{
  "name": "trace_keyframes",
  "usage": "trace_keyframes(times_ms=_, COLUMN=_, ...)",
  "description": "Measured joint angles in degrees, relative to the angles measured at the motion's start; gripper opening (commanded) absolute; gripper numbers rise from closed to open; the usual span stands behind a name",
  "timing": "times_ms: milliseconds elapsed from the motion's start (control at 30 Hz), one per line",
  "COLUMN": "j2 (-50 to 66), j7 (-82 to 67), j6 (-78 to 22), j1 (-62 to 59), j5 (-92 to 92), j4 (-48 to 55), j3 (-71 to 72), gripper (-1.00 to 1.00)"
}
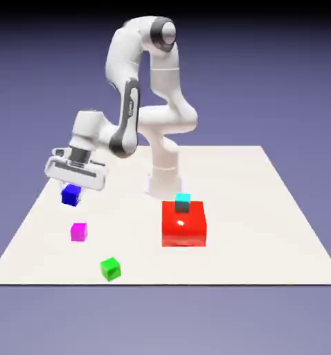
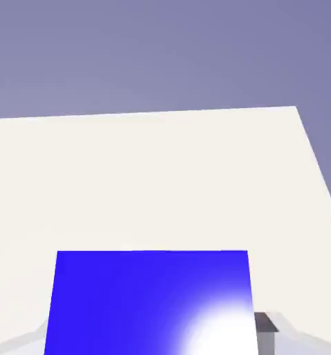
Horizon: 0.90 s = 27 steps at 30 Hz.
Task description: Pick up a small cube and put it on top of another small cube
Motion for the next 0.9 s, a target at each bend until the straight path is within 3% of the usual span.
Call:
trace_keyframes(times_ms=633, j2=-15.76, j7=-33.89, j6=-17.64, j1=27.6, j5=-3.01, j4=5.15, j3=-39.45, gripper=-1.0)
trace_keyframes(times_ms=900, j2=-18.75, j7=-34.12, j6=-13.01, j1=40.76, j5=-4.69, j4=6.48, j3=-52.42, gripper=-1.0)
